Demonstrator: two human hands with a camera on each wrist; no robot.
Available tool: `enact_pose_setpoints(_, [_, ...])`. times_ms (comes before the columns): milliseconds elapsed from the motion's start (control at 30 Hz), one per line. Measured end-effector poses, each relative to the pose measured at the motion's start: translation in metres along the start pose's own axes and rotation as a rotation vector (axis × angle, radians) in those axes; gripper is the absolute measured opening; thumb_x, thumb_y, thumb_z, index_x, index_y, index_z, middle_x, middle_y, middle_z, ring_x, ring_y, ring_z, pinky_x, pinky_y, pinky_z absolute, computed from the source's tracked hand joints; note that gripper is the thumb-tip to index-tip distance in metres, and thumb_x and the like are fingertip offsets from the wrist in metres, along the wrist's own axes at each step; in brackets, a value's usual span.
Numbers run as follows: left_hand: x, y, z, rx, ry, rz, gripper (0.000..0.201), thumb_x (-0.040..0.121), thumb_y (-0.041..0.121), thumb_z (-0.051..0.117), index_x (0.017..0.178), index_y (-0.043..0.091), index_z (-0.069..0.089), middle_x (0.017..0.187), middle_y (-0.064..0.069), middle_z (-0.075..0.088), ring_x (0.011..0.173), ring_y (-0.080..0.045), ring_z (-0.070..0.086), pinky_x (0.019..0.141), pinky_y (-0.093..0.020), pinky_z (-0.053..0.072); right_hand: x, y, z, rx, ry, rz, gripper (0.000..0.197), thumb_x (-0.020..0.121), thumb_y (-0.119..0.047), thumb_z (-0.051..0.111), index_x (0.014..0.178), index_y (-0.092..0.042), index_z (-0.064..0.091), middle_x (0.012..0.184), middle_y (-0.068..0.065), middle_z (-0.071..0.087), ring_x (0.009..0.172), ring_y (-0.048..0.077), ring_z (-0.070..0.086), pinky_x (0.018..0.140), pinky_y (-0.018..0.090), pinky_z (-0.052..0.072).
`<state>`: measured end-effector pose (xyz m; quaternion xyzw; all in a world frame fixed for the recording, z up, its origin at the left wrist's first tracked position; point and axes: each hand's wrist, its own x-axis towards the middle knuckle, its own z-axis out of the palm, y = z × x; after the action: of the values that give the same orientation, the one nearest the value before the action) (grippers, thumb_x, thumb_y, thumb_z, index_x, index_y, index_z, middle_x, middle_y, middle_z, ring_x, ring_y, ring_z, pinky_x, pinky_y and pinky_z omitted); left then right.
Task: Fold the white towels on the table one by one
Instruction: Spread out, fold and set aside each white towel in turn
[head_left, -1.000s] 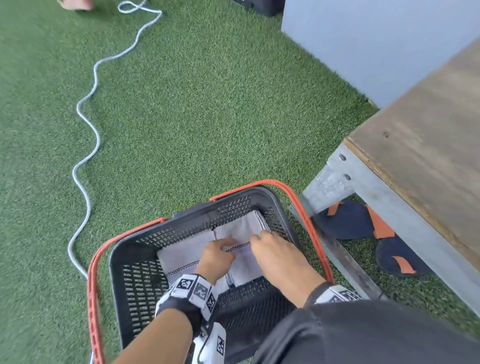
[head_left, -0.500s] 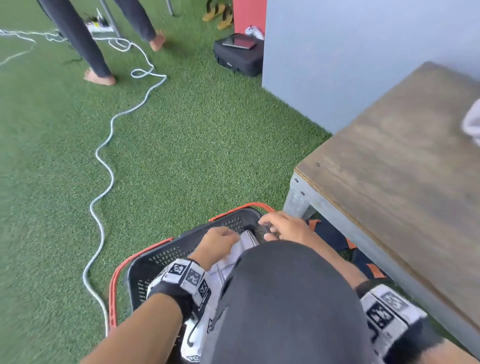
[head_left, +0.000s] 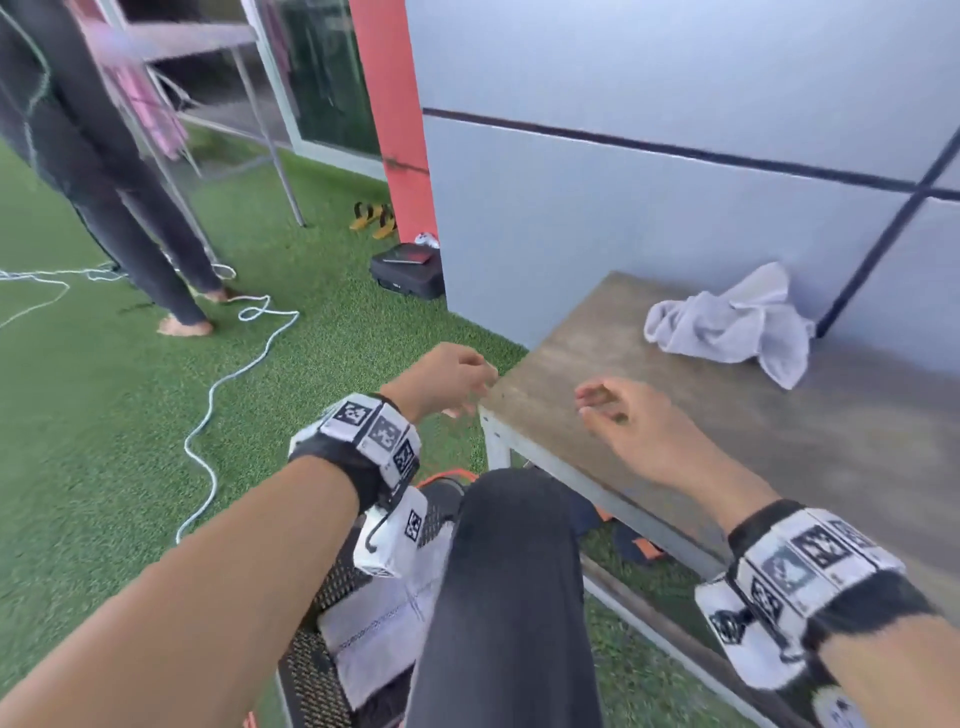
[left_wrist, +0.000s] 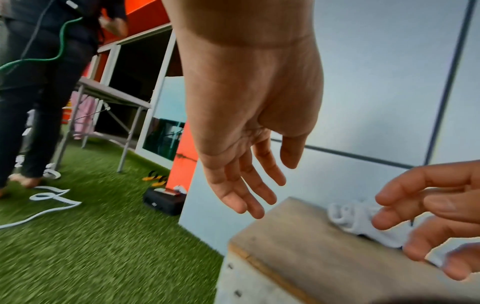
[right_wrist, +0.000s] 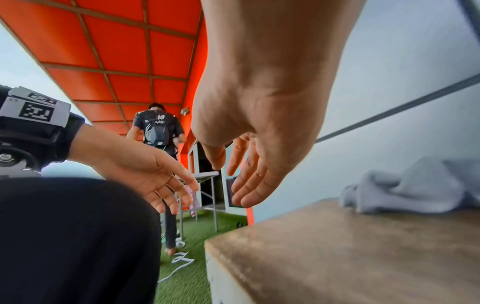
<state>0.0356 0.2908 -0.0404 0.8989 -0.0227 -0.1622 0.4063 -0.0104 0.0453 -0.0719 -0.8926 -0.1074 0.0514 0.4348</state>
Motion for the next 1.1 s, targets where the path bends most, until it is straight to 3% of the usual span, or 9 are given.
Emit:
enact_pose_setpoints(67, [-0.007,0.037,0.007,0.022,0.015,0.051,0.024,0.099,0.022,0.056,0.113,0.005,0.066,0.105,-0.01,0.072,0.078,-0.02,0.065,0.066,-0.029,0.055,-0.019,-0.005,-0.03,-0.004,0.044,0.024,0.015,0.097,-0.023,0.062,0.108,-0.033,0.06,0.11,-0.012,0.067,0.099,0.01,0.066,0.088,0.03,0.052])
enact_pose_setpoints(167, [-0.017,0.09,0.026,0.049,0.008,0.132,0.023,0.099,0.021,0.056,0.112,0.004,0.066,0.105,-0.011,0.072,0.075,-0.02,0.063,0.06,-0.025,0.05,-0.051,-0.008,-0.07,-0.033,0.089,0.042,0.015,0.097,-0.021,0.063,0.109,-0.029,0.058,0.114,-0.007,0.066,0.101,0.012,0.065,0.087,0.025,0.048])
enact_pose_setpoints(367, [-0.025,0.16,0.084,0.127,-0.065,0.252,0.027,0.092,0.026,0.058,0.101,0.003,0.069,0.1,-0.014,0.073,0.077,-0.022,0.066,0.07,-0.032,0.052,-0.111,0.011,-0.127,-0.149,0.121,0.19,0.021,0.097,-0.03,0.059,0.117,-0.023,0.062,0.112,-0.008,0.064,0.1,0.01,0.063,0.077,0.02,0.047])
enact_pose_setpoints(433, [-0.02,0.168,0.11,0.219,-0.087,0.271,0.028,0.089,0.031,0.058,0.094,0.006,0.07,0.09,-0.011,0.07,0.08,-0.022,0.065,0.077,-0.032,0.053,-0.122,0.026,-0.136,-0.166,0.105,0.259,0.021,0.097,-0.031,0.059,0.116,-0.023,0.062,0.112,-0.005,0.065,0.103,0.015,0.063,0.085,0.027,0.05])
enact_pose_setpoints(567, [-0.005,0.166,0.166,0.284,-0.155,0.262,0.024,0.091,0.019,0.06,0.097,-0.003,0.069,0.073,-0.003,0.057,0.077,-0.022,0.053,0.078,-0.034,0.048,-0.131,0.065,-0.139,-0.232,-0.009,0.399,0.029,0.098,-0.034,0.059,0.124,-0.021,0.058,0.123,0.001,0.063,0.109,0.018,0.059,0.095,0.031,0.047])
enact_pose_setpoints(700, [0.015,0.159,0.199,0.324,-0.196,0.212,0.023,0.093,0.019,0.059,0.108,0.004,0.068,0.096,-0.009,0.067,0.09,-0.024,0.06,0.079,-0.03,0.045,-0.125,0.098,-0.135,-0.291,-0.085,0.491,0.04,0.1,-0.037,0.055,0.136,-0.02,0.049,0.139,0.004,0.052,0.123,0.022,0.053,0.1,0.032,0.043])
enact_pose_setpoints(867, [0.05,0.164,0.22,0.354,-0.183,0.19,0.036,0.09,0.023,0.056,0.123,0.011,0.061,0.115,-0.011,0.066,0.108,-0.029,0.061,0.086,-0.033,0.047,-0.09,0.125,-0.14,-0.374,-0.068,0.513,0.047,0.098,-0.039,0.054,0.141,-0.022,0.046,0.145,0.012,0.043,0.133,0.033,0.042,0.11,0.041,0.037])
enact_pose_setpoints(967, [0.073,0.166,0.229,0.381,-0.185,0.232,0.049,0.092,0.024,0.056,0.139,0.016,0.049,0.141,-0.012,0.048,0.121,-0.03,0.054,0.098,-0.036,0.044,-0.06,0.133,-0.145,-0.438,-0.076,0.493,0.054,0.098,-0.039,0.052,0.148,-0.022,0.038,0.153,0.011,0.033,0.14,0.038,0.03,0.116,0.044,0.03])
enact_pose_setpoints(1100, [0.111,0.177,0.236,0.421,-0.089,0.352,0.046,0.09,0.029,0.052,0.136,0.026,0.054,0.143,-0.009,0.042,0.14,-0.035,0.026,0.116,-0.048,0.025,-0.021,0.142,-0.152,-0.472,-0.105,0.47,0.06,0.099,-0.038,0.049,0.153,-0.025,0.028,0.16,0.007,0.019,0.144,0.038,0.017,0.116,0.046,0.027])
